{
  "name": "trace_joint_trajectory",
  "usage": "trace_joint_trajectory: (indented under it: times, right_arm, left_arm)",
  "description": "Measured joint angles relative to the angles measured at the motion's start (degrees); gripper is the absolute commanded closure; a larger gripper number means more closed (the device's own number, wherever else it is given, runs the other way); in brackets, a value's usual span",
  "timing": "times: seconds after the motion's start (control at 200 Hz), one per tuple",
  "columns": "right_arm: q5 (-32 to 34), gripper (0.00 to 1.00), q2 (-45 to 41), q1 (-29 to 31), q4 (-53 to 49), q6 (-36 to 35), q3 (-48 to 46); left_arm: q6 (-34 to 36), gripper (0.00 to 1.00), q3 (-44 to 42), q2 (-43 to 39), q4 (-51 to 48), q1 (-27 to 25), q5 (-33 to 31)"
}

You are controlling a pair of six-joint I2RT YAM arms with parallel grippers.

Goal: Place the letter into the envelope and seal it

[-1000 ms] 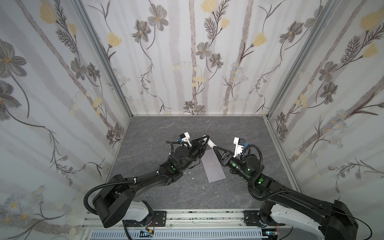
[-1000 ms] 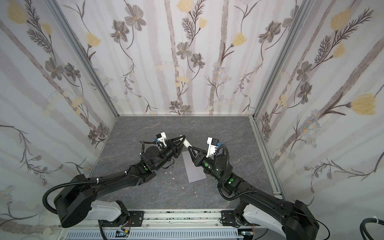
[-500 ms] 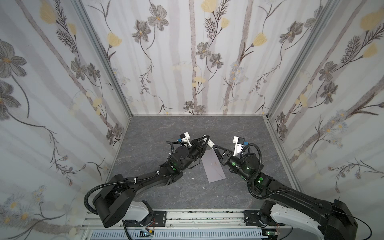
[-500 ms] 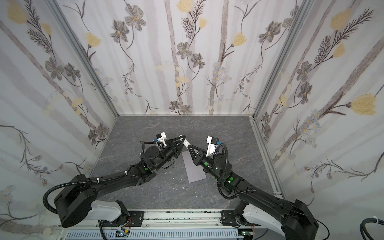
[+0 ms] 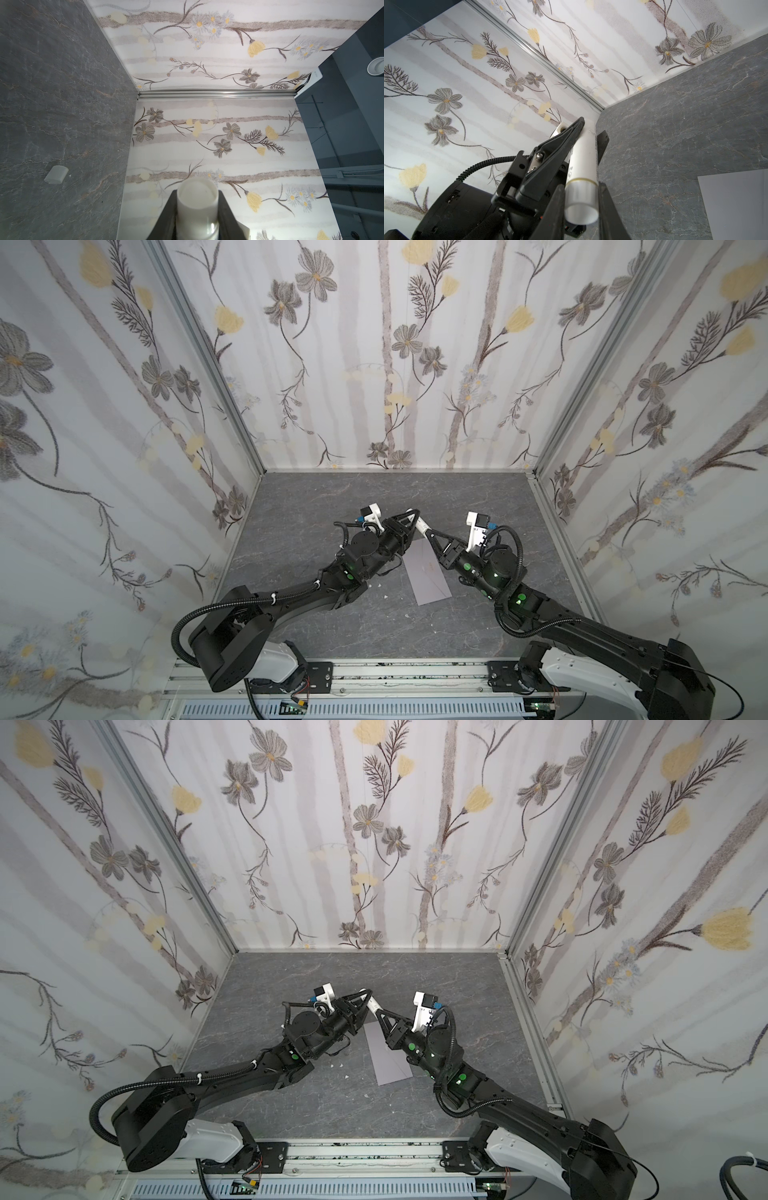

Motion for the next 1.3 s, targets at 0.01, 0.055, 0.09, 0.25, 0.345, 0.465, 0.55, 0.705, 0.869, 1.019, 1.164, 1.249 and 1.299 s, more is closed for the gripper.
trace_joint_trajectory:
  times: [0.01,0.055,0.09,0.25,0.345,0.465,0.55,0.705,0.869,1.019,1.164,1.249,1.299]
  right_arm:
    - [0.0,0.83,0.0,0.0,0.0,0.0,0.0]
    - [0.0,0.83,-0.2,0.0,0.0,0.0,0.0]
    - [-0.1,0.83,-0.2,0.0,0.0,0.0,0.0]
    - [0.0,0.83,-0.3,0.1,0.0,0.0,0.0]
    - [0.0,0.83,-0.5,0.1,0.0,0.0,0.0]
    - [0.2,0.84,-0.8,0.1,-0.2,0.0,0.0]
    - [0.2,0.84,-0.9,0.1,-0.3,0.0,0.0]
    - [0.3,0.84,-0.9,0.1,-0.5,0.0,0.1]
    - [0.3,0.84,-0.8,0.1,-0.5,0.0,0.3]
    - [0.3,0.84,-0.8,0.0,-0.9,0.0,0.3]
    - [0.3,0.84,-0.8,0.0,-1.4,0.0,0.5]
    - [0.3,0.84,-0.8,0.0,-1.5,0.0,0.6]
    - [0.3,0.84,-0.7,0.0,-1.7,0.0,0.7]
  left_arm:
    - [0.0,0.70,0.0,0.0,0.0,0.0,0.0]
    - [0.0,0.67,0.0,-0.2,0.0,0.0,0.4]
    - [-0.3,0.66,0.0,-0.3,0.0,0.0,0.7]
    - [-0.5,0.62,-0.1,-0.4,0.0,-0.2,4.2]
    - [-0.5,0.62,-0.3,-0.7,0.0,-0.2,4.6]
    - [-0.9,0.64,-1.0,-1.4,0.0,-0.2,5.0]
    - [-0.9,0.66,-1.4,-1.8,0.0,-0.1,5.1]
    - [-0.9,0.66,-1.5,-2.0,0.0,-0.1,5.7]
    - [-1.0,0.65,-1.3,-1.9,0.0,-0.1,6.6]
    - [-1.1,0.61,-1.3,-1.6,0.0,-0.1,7.6]
    - [-1.1,0.61,-1.3,-1.6,-0.2,-0.1,7.9]
    - [-1.1,0.61,-1.3,-1.6,-0.2,-0.1,8.0]
    - [-1.1,0.62,-1.3,-1.6,-0.2,-0.1,8.1]
